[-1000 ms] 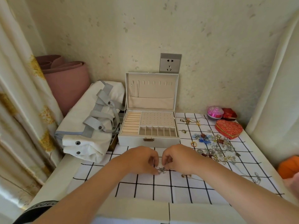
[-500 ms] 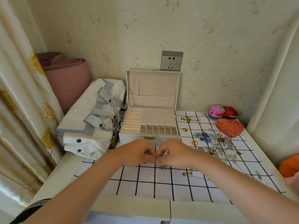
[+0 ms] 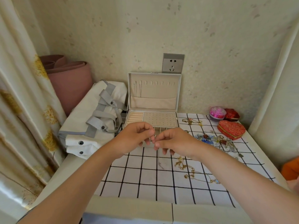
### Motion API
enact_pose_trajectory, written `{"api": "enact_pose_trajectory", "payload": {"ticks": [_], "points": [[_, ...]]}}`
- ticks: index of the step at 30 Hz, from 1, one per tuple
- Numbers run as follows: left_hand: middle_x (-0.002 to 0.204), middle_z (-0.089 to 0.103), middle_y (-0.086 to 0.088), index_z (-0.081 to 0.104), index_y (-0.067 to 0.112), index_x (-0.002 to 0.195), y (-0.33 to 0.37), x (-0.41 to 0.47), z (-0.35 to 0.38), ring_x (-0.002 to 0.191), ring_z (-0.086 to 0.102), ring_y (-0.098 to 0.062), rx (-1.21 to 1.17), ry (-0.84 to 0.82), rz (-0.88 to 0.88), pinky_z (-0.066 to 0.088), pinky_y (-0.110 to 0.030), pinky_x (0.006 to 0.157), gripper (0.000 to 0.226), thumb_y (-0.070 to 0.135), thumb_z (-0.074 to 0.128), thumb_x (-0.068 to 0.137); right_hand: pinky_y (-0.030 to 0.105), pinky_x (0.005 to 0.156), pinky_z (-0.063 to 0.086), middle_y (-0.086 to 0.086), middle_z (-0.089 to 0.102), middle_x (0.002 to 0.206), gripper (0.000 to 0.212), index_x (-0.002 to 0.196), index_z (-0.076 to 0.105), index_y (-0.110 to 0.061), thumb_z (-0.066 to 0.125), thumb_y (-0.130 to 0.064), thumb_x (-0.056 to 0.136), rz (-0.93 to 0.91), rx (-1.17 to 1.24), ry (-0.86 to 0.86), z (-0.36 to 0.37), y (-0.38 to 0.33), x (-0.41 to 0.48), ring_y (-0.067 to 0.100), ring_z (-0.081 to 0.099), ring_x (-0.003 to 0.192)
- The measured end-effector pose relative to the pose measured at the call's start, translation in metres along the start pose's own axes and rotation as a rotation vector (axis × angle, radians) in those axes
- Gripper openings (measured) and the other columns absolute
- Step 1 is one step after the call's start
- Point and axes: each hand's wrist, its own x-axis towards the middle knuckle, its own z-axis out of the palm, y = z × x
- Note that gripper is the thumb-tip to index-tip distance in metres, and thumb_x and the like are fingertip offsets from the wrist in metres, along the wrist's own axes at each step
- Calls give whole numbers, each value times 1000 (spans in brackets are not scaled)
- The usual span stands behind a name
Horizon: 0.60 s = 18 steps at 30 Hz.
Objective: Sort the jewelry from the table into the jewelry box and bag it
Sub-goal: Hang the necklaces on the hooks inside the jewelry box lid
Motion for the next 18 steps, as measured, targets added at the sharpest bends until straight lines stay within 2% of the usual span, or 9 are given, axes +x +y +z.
{"api": "enact_pose_trajectory", "payload": {"ticks": [5,8,11,14,18], "points": [[86,71,-1,62,10,93,-4,3,-5,87,69,-14,-115,105,-28,55,-25,73,14,13,51,101,25,63,48,-3,77,85,11,97,78,-21,69,-26,93,-7,-37,16,0,-5,2,10,62,67],[89,74,-9,58,9,93,-3,4,-7,88,72,-23,-192,104,-75,58,-29,77,17,14,45,104,28,67,46,-3,70,72,20,83,75,-20,66,-33,94,20,-18,9,-1,-6,3,11,59,65],[91,72,-9,58,10,92,-4,6,-7,90,70,-21,-231,151,-120,58,-27,76,20,15,43,104,31,72,50,2,64,65,32,73,69,-17,60,-35,98,22,67,8,-3,-8,6,13,58,62],[101,70,-13,61,7,96,-6,9,-8,94,70,-18,-263,207,-178,57,-25,75,21,17,44,104,32,77,52,3,72,74,31,81,76,-17,58,-33,100,12,122,41,-6,-8,7,14,63,68],[91,71,-9,61,4,94,-2,11,-10,86,72,-18,-365,205,-186,59,-29,79,21,17,47,103,28,77,51,1,78,88,24,94,78,-15,60,-30,99,5,96,90,-7,-4,11,13,67,75]]}}
